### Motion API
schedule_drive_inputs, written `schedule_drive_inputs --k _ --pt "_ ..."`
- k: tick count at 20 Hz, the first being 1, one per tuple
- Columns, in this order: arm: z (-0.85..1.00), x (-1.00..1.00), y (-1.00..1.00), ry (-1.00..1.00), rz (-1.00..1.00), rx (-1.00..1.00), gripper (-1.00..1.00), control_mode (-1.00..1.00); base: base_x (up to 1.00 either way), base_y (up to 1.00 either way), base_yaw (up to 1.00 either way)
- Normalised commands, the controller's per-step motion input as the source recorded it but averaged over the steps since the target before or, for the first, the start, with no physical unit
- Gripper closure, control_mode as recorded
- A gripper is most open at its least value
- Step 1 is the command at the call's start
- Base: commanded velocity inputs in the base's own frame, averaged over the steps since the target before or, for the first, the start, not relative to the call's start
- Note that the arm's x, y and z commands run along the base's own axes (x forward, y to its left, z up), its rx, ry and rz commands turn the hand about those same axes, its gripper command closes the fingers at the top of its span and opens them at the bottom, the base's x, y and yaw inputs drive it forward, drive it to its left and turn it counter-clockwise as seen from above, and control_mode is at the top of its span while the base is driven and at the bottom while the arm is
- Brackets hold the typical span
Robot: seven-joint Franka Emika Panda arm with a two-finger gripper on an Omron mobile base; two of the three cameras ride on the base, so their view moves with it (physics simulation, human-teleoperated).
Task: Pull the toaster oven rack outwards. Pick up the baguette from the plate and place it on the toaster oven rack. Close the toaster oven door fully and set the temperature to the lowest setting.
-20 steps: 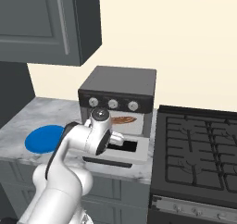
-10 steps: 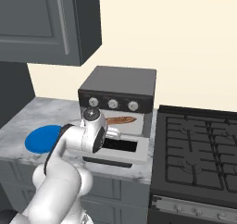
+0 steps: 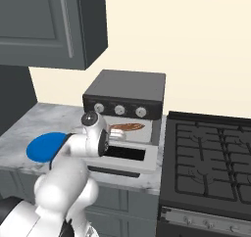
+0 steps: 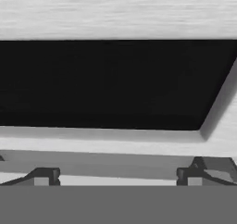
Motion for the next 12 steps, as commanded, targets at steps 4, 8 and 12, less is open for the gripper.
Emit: schedule_drive_inputs --k 4,8,12 --pt "-0.19 0.22 0.01 -0.15 0.00 -0.04 -1.00 -1.00 0.00 0.00 0.00" --pt "-0.19 0.19 0.00 -0.18 0.00 -0.01 -1.00 -1.00 0.00 0.00 0.00" --pt "-0.15 0.20 0.00 -0.18 0.00 0.00 -1.00 -1.00 0.00 0.00 0.00"
